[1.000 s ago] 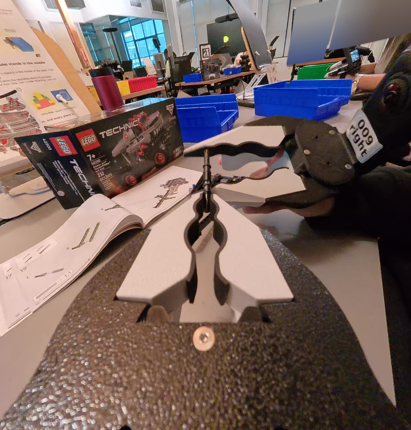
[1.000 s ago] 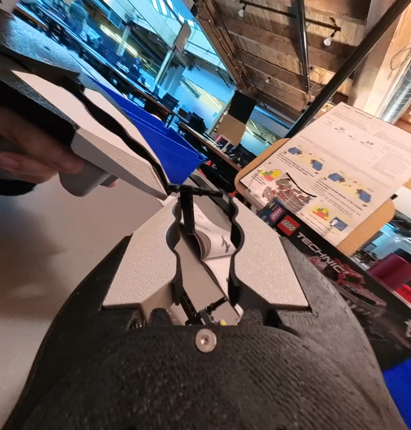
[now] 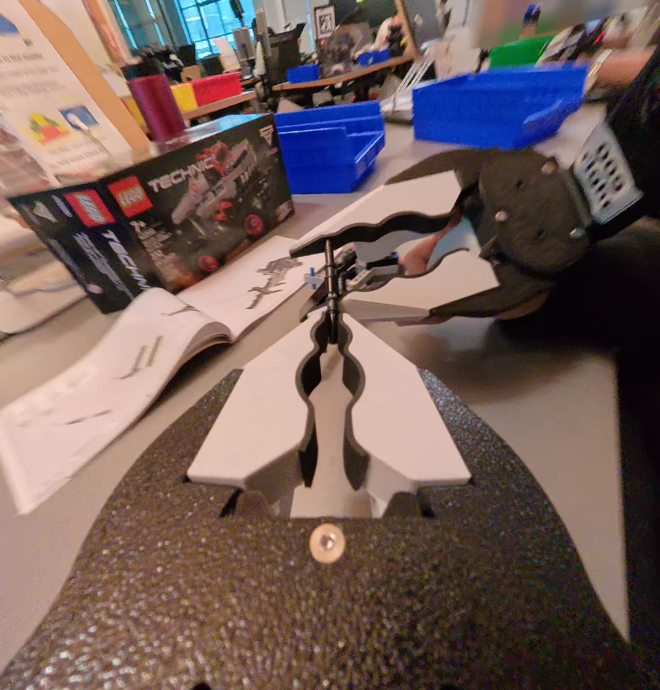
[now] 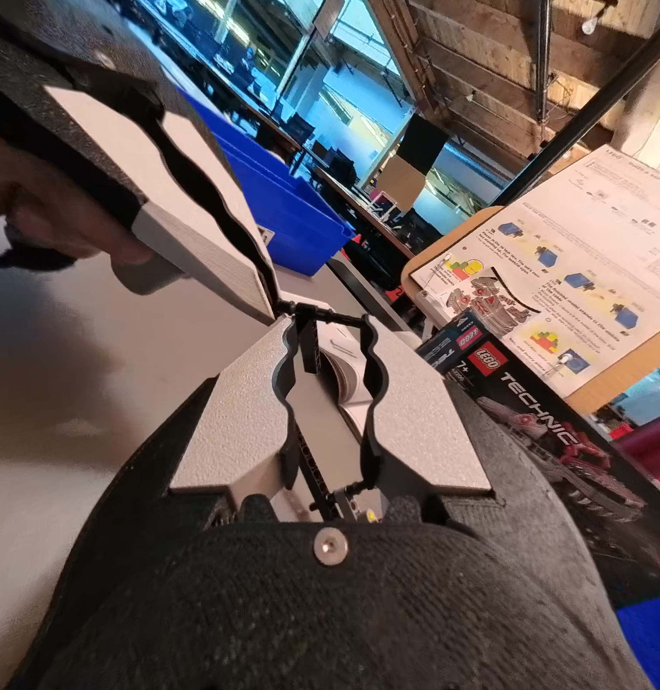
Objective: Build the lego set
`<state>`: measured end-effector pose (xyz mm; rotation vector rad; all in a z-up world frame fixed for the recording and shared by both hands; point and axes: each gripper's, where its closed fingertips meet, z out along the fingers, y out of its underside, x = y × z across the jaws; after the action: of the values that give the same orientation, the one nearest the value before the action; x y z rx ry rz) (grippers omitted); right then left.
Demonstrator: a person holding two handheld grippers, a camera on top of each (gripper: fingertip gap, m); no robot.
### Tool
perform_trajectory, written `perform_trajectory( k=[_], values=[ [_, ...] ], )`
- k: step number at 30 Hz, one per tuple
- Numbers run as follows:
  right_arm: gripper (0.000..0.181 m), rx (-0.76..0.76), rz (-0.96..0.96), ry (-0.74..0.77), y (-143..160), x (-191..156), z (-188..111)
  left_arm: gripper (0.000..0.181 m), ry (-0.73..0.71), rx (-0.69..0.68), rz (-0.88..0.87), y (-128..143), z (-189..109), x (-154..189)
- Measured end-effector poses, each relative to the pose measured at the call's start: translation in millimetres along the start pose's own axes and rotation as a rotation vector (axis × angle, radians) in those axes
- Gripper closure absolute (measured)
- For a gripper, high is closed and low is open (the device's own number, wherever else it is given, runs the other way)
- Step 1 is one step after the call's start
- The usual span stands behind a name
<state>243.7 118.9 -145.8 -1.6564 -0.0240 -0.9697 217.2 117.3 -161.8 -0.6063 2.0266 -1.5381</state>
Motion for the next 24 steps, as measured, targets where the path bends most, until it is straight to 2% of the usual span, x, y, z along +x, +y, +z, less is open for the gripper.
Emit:
perform_trajectory(
  k=[1,3,7,12,15,20,24],
  values=[
    [0.149,0.002,0.002,-0.004,-0.3,-0.8,0.2,0.180,0.033,0.009,-0.054,0.0,-0.6,0.7],
    [0.149,0.000,-0.005,-0.004,-0.5,-1.6,0.7,0.180,0.037,0.022,-0.059,0.5,-1.3,0.2],
    [0.150,-0.004,0.003,0.009,0.2,1.0,-0.4,0.180,-0.120,-0.004,0.225,-1.4,0.7,-3.0],
    [0.149,-0.012,-0.043,0.018,-0.2,0.0,-0.8,0.180,-0.192,-0.058,0.400,-0.6,-0.2,-5.0],
    [0.150,-0.012,-0.048,0.018,-1.1,-0.6,-1.2,0.180,-0.183,-0.063,0.377,-1.0,-0.8,-4.8],
    [0.150,-0.026,-0.096,0.009,-0.9,-4.1,-1.2,0.180,-0.073,-0.042,0.114,1.8,0.2,-3.2],
    [0.150,-0.049,-0.127,0.032,-0.9,-4.4,-0.4,0.180,-0.128,-0.098,0.218,4.8,0.4,-6.2]
  ],
)
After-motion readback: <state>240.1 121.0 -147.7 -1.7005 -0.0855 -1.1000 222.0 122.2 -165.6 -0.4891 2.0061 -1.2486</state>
